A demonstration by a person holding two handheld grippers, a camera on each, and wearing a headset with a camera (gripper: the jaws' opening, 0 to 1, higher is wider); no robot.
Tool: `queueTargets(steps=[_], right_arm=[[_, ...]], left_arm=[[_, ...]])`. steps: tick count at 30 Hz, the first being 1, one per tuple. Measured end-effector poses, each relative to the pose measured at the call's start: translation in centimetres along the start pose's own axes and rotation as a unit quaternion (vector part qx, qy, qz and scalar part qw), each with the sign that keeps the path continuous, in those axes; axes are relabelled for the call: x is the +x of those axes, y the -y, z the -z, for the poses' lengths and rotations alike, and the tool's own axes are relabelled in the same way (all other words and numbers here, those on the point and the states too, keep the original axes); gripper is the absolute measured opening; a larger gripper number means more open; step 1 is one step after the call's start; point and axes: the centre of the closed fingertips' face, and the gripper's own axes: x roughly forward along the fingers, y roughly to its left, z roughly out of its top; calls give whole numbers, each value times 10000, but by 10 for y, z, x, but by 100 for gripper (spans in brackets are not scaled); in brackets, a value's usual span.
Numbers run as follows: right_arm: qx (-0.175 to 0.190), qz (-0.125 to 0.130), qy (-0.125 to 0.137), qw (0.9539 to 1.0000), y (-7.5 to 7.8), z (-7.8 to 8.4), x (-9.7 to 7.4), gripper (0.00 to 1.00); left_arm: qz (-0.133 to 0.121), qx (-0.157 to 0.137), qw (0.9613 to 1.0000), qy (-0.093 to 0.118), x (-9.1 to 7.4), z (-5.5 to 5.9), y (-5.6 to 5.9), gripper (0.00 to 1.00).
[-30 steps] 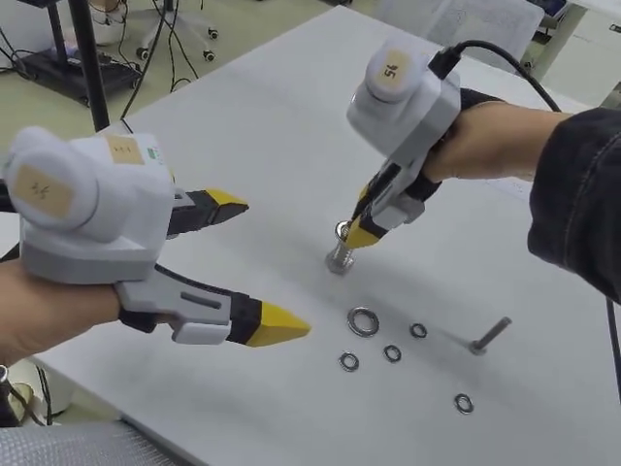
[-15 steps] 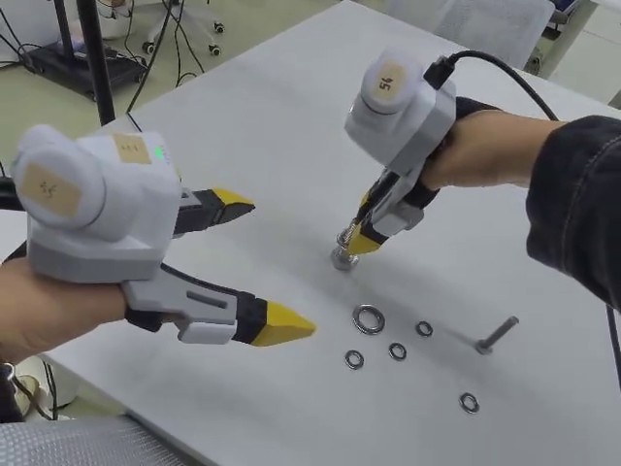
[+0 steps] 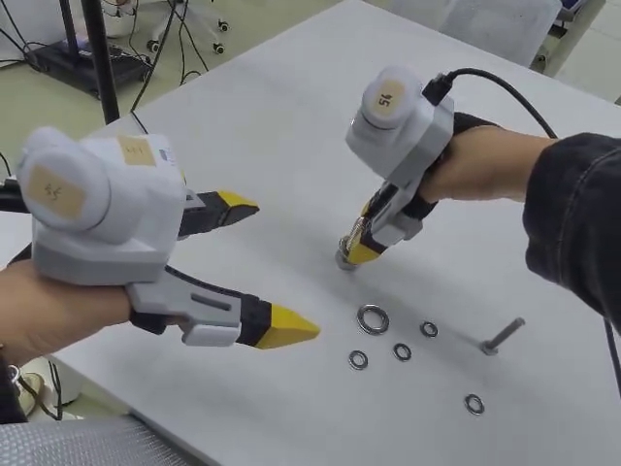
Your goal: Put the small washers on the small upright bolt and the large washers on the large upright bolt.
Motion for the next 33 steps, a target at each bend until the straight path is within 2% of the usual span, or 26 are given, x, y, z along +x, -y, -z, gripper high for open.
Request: queueTargets(steps=[9, 22, 27, 33], right_arm=[[81, -42, -30, 10000, -1, 2, 11, 23], [44, -47, -44, 10000, -5, 0, 8, 24], [-2, 12, -73, 10000, -3, 2, 8, 32], [9, 80, -69, 9999, -3, 7, 0, 33]], left_arm=[[5, -2, 10000, -22, 0, 1, 1, 86], [-3, 2, 10000, -16, -2, 1, 2, 86], [-17, -3, 10000, -11, -4, 1, 2, 85], [-16, 2, 10000, 7, -4, 0, 3, 86]])
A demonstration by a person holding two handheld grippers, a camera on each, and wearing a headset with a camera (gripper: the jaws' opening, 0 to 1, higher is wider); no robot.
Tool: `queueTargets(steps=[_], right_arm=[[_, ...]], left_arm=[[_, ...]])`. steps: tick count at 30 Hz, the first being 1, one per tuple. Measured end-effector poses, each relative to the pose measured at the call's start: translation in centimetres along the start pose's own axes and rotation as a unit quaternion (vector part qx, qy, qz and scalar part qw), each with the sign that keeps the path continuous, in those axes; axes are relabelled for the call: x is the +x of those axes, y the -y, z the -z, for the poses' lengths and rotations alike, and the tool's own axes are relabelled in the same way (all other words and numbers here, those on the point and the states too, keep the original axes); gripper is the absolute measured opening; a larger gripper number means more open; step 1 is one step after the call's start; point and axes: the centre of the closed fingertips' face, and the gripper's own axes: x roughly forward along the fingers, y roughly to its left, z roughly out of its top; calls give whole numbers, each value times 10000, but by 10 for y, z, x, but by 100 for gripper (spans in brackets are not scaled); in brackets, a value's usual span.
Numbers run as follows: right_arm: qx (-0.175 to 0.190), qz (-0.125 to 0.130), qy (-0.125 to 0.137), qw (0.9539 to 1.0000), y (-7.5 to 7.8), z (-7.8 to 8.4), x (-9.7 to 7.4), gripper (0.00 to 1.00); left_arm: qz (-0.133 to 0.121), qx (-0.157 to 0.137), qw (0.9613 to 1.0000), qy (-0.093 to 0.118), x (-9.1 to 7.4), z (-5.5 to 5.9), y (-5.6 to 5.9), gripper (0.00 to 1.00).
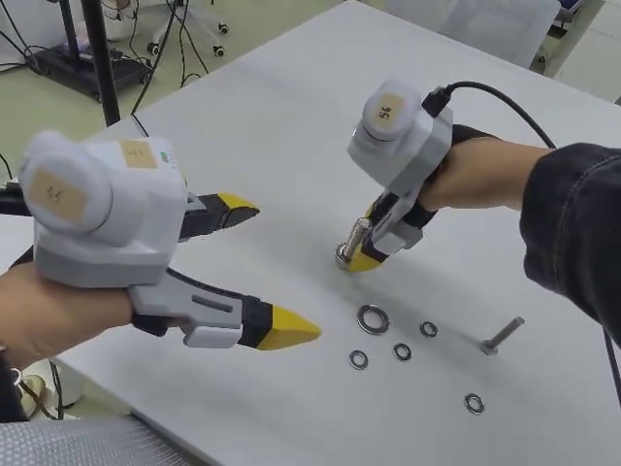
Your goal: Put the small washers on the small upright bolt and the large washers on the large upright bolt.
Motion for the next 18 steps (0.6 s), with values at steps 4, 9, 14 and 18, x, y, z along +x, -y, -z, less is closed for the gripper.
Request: queueTargets(steps=[4, 9, 14, 18], right_arm=[[-1, 59, 1, 10000, -1, 3, -8, 34], [26, 147, 47, 9999, -3, 6, -18, 34], [-28, 217, 65, 9997, -5, 11, -25, 34], [-32, 246, 104, 9996, -12, 13, -29, 34]], left_arm=[[-6, -2, 10000, 1, 0, 0, 0, 86], [-27, -5, 10000, 11, -1, 0, 0, 86], [-58, 0, 10000, 7, -2, 0, -1, 86], [-72, 20, 10000, -2, -3, -1, 0, 85]])
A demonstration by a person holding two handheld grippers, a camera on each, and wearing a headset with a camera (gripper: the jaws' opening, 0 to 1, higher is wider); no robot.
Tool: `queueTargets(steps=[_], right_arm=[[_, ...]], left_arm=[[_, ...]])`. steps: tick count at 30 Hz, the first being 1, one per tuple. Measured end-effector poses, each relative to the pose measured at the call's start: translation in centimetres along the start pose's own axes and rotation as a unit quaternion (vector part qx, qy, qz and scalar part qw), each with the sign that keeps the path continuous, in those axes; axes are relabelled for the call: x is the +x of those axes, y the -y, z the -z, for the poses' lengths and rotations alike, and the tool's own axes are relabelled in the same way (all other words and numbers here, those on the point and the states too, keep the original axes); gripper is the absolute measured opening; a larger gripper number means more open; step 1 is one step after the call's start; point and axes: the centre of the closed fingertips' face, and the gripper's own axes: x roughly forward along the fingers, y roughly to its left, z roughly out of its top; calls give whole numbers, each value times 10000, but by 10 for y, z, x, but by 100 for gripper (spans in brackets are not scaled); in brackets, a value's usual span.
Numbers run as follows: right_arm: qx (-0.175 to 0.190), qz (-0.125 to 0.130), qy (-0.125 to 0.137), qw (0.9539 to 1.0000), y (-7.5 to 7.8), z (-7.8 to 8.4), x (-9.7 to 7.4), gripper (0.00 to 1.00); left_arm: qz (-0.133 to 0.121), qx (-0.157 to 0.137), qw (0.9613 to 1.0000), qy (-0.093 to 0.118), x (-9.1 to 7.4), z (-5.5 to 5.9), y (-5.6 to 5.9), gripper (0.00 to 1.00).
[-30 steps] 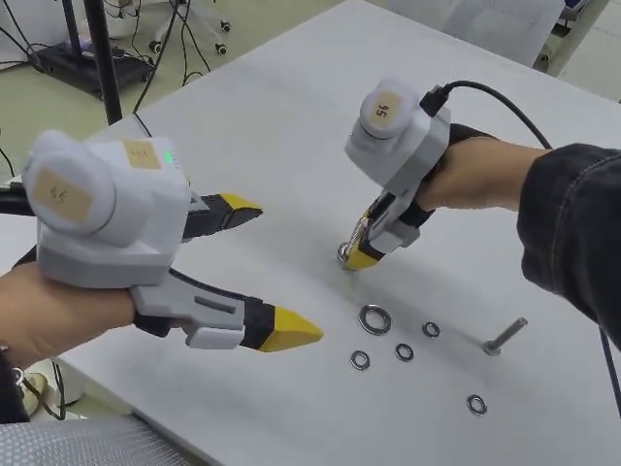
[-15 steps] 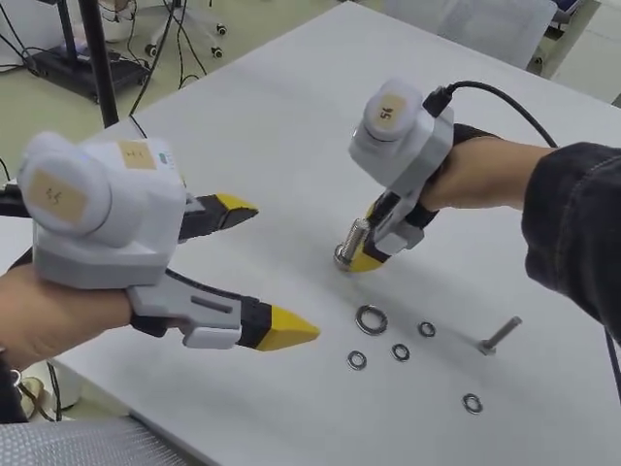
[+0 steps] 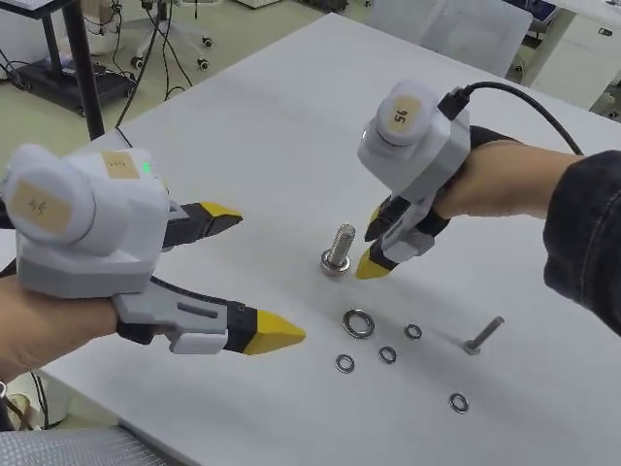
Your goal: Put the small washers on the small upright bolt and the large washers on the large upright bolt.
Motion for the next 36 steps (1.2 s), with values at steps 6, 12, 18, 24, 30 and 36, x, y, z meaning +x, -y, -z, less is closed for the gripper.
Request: queueTargets(steps=[6, 12, 18, 24, 30, 36], right_arm=[[-65, -32, 7, 10000, -18, 5, -1, 34], [-75, -117, -73, 9999, -35, 13, 5, 34], [-41, -219, -133, 9997, -46, 18, 15, 33], [1, -316, -196, 9993, -53, 21, 25, 32], [-17, -356, -240, 9991, -57, 23, 32, 32], [-49, -318, -247, 9992, -58, 22, 34, 31]], left_arm=[[-40, 19, 10000, -25, -4, 0, 1, 85], [-60, 50, 10000, -27, -7, -1, 3, 85], [-70, 67, 9999, -42, -9, -1, 6, 85], [-88, 79, 9999, -66, -12, 1, 7, 85], [-105, 88, 9999, -81, -13, 1, 9, 85], [-116, 95, 9999, -80, -14, 2, 10, 85]])
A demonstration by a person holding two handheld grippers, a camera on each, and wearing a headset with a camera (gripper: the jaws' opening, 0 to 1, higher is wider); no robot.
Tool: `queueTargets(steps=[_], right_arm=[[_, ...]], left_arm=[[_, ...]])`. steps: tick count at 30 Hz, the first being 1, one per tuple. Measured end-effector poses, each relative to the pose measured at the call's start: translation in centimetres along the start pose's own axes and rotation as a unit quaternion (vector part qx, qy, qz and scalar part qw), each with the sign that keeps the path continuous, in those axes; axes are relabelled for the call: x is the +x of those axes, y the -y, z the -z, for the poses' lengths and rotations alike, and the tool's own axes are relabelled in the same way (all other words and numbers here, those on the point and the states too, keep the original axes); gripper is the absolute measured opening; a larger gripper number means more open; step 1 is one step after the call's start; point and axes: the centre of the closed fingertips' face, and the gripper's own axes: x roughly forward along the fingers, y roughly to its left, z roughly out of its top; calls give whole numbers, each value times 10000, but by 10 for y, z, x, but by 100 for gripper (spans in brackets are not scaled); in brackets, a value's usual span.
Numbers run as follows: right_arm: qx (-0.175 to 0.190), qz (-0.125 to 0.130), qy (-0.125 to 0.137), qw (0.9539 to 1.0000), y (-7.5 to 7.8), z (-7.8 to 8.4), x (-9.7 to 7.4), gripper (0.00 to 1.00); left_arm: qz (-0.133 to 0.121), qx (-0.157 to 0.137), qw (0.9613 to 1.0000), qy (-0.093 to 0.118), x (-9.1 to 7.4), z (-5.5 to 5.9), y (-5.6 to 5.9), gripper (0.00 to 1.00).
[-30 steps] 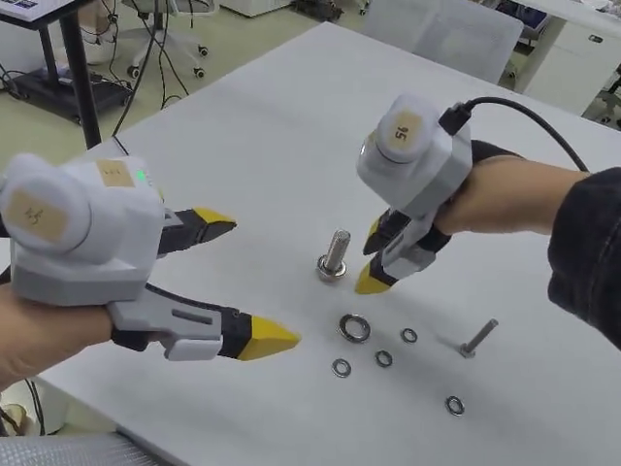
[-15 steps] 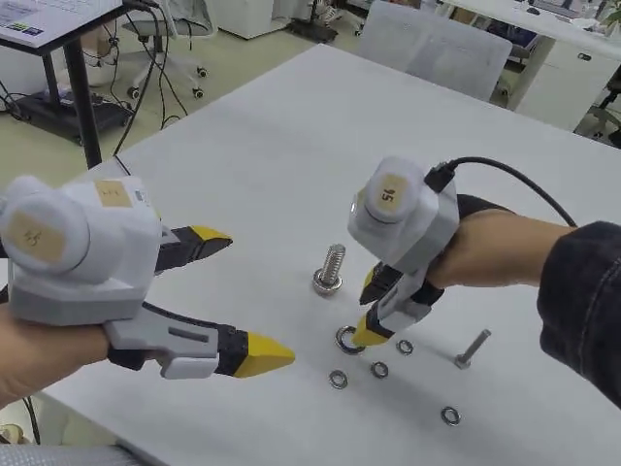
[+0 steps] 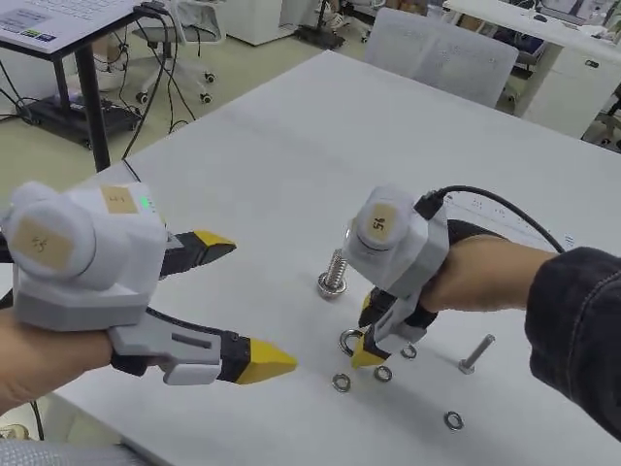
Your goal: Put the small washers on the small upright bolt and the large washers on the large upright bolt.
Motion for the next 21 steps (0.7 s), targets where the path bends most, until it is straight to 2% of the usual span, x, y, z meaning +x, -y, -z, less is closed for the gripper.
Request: queueTargets(steps=[6, 21], right_arm=[[-17, 49, -14, 10000, 2, -1, 1, 29], [228, -41, -31, 9997, -3, -1, 1, 27]], left_arm=[[-22, -14, 10000, 26, -1, -1, 0, 84], [-20, -19, 10000, 67, -1, -2, 1, 84]])
